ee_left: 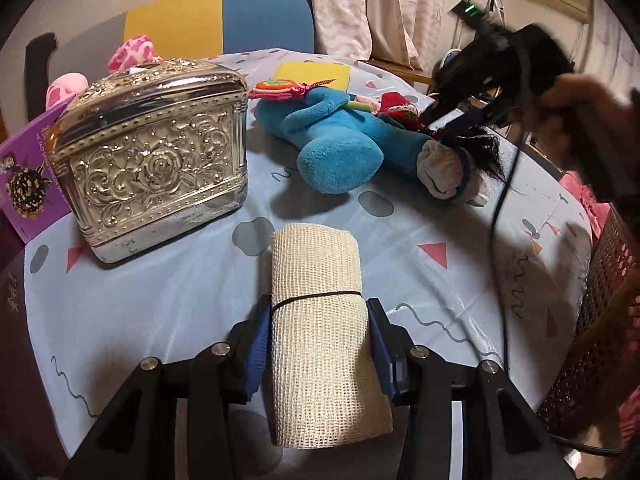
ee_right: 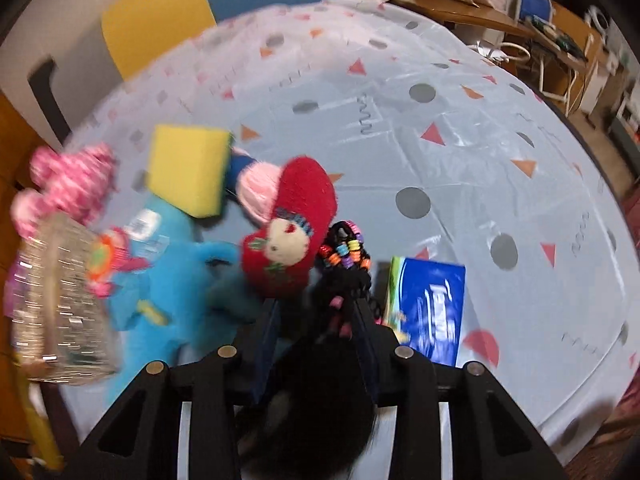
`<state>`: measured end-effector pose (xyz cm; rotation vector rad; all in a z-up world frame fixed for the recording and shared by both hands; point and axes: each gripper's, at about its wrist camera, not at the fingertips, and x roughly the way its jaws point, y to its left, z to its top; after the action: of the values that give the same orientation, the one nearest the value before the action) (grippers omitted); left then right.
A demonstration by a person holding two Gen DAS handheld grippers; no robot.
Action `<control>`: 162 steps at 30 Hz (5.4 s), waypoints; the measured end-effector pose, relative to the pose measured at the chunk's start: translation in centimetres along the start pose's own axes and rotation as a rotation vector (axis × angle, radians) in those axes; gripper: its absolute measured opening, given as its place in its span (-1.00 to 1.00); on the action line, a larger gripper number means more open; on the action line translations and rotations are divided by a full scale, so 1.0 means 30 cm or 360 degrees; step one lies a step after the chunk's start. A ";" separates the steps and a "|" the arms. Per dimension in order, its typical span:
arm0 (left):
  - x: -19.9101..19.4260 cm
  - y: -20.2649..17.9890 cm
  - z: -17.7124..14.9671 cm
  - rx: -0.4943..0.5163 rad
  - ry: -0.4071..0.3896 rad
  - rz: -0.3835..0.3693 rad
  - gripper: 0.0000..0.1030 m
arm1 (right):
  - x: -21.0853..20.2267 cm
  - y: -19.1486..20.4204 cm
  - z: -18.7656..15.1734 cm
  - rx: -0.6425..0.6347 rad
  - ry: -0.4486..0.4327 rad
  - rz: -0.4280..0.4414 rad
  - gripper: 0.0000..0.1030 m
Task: Organize soft objects
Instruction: 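Carry the beige cloth to the tray with left tool while right tool grasps the black doll, then lift the black hair-bead doll with the right tool, then carry the black doll into the gold tray and open the right tool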
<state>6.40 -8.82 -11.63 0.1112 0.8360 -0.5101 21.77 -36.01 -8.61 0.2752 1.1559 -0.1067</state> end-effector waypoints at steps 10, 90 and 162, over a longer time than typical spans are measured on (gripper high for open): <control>-0.013 0.020 -0.013 -0.0049 0.0003 -0.0012 -0.10 | 0.125 -0.041 -0.023 -0.0083 0.0036 -0.0098 -0.23; -0.664 0.533 -0.070 -0.0791 -0.0337 0.0923 0.50 | 0.101 0.074 -0.088 -0.0343 -0.0082 -0.0266 -0.26; -0.892 0.741 -0.378 -0.1143 -0.0414 0.1173 0.61 | -0.079 1.510 -0.661 -0.1016 0.0303 0.0961 -0.24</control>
<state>-5.69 24.32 -1.91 -0.2983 0.6215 0.4722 13.38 12.73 -6.61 0.0544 1.1894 0.8216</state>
